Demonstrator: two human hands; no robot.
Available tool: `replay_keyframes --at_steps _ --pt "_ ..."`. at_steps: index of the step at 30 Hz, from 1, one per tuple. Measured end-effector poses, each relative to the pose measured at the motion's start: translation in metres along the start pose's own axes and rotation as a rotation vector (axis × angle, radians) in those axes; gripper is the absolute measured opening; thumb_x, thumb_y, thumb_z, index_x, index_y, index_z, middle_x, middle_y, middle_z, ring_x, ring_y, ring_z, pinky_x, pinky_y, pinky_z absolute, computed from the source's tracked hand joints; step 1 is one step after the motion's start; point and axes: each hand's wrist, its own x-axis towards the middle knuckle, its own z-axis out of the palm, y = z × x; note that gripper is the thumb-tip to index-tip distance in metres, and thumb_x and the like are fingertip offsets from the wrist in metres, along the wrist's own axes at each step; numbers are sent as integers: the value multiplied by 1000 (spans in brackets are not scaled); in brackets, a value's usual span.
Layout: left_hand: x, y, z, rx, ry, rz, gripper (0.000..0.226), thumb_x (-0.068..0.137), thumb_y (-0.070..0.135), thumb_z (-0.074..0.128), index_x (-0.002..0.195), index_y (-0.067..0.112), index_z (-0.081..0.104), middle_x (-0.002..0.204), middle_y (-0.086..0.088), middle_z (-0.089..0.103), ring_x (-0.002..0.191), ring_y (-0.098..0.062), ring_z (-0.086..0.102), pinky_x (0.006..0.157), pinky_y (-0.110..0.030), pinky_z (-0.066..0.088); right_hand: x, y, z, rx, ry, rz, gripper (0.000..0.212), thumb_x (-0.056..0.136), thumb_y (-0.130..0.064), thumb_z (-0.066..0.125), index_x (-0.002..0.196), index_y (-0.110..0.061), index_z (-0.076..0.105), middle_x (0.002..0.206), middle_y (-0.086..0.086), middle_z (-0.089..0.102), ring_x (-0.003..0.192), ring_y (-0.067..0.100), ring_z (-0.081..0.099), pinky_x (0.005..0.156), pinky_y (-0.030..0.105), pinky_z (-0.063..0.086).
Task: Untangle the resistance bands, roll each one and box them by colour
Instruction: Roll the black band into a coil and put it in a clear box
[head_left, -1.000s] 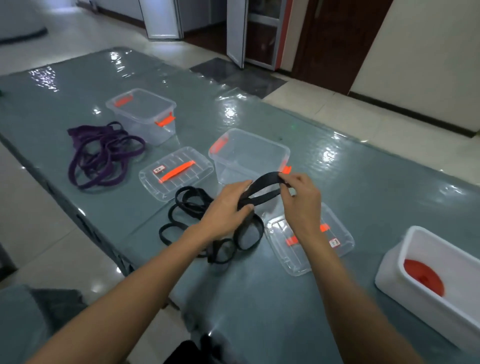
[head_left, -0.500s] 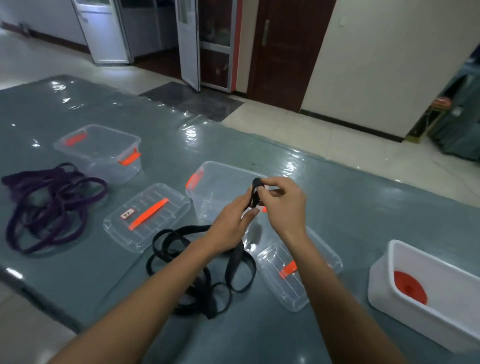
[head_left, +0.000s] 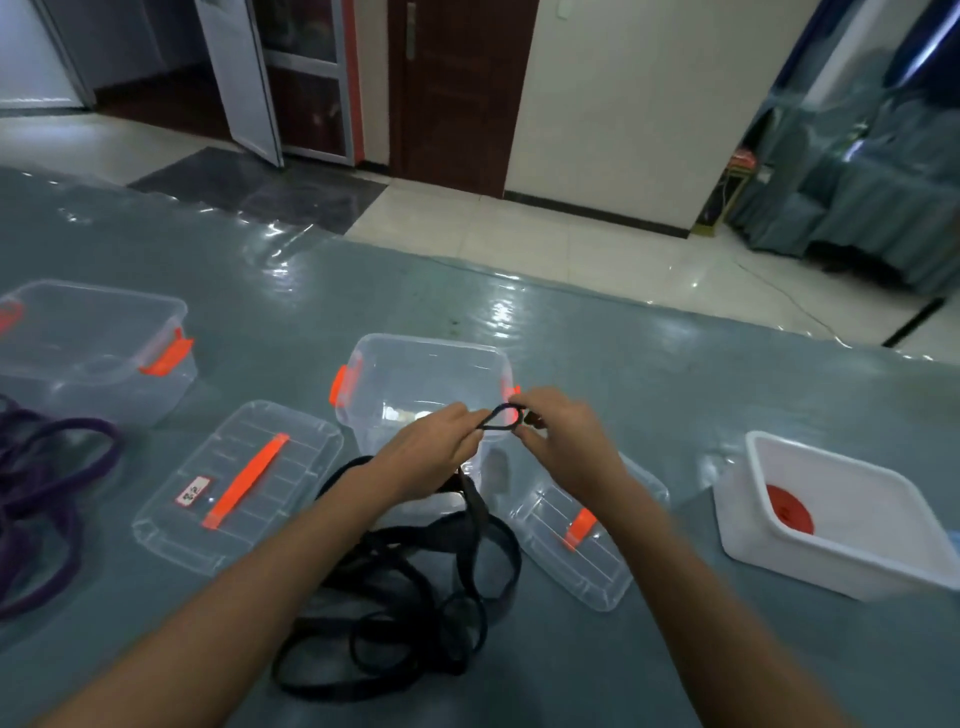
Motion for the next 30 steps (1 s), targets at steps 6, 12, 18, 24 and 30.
replay_keyframes --at_steps 6,12,18,24,30 --pt "1 -10 -8 30 -3 70 35 106 37 43 137 23 53 102 -1 51 89 -22 54 80 -44 49 0 -1 10 -211 77 3 11 88 -13 73 97 -7 73 88 10 66 83 32 63 65 35 46" --pt "2 -11 6 -254 191 40 34 101 35 57 131 18 62 100 -1 66 92 -18 59 85 -42 51 9 -11 31 -183 298 144 9 81 -9 78 77 -6 70 68 7 64 62 25 59 57 34 47" --pt "-1 -10 26 -632 357 -132 20 94 30 68 113 31 71 92 13 74 86 -6 68 80 -28 56 17 -34 53 321 443 505 20 78 -15 76 62 -24 69 58 -9 64 55 5 55 55 15 39" --pt "-4 -12 28 -813 427 -174 13 91 38 70 102 33 72 78 13 71 70 -4 64 64 -21 51 24 -52 76 903 392 955 14 78 -21 79 67 -14 74 68 5 65 67 11 57 66 29 46" --pt "-6 -20 23 -782 365 -116 13 90 27 74 103 25 72 84 8 74 82 -11 70 75 -22 53 23 -55 82 1122 344 1090 13 78 -24 80 80 -11 76 84 2 76 92 15 70 78 35 47"
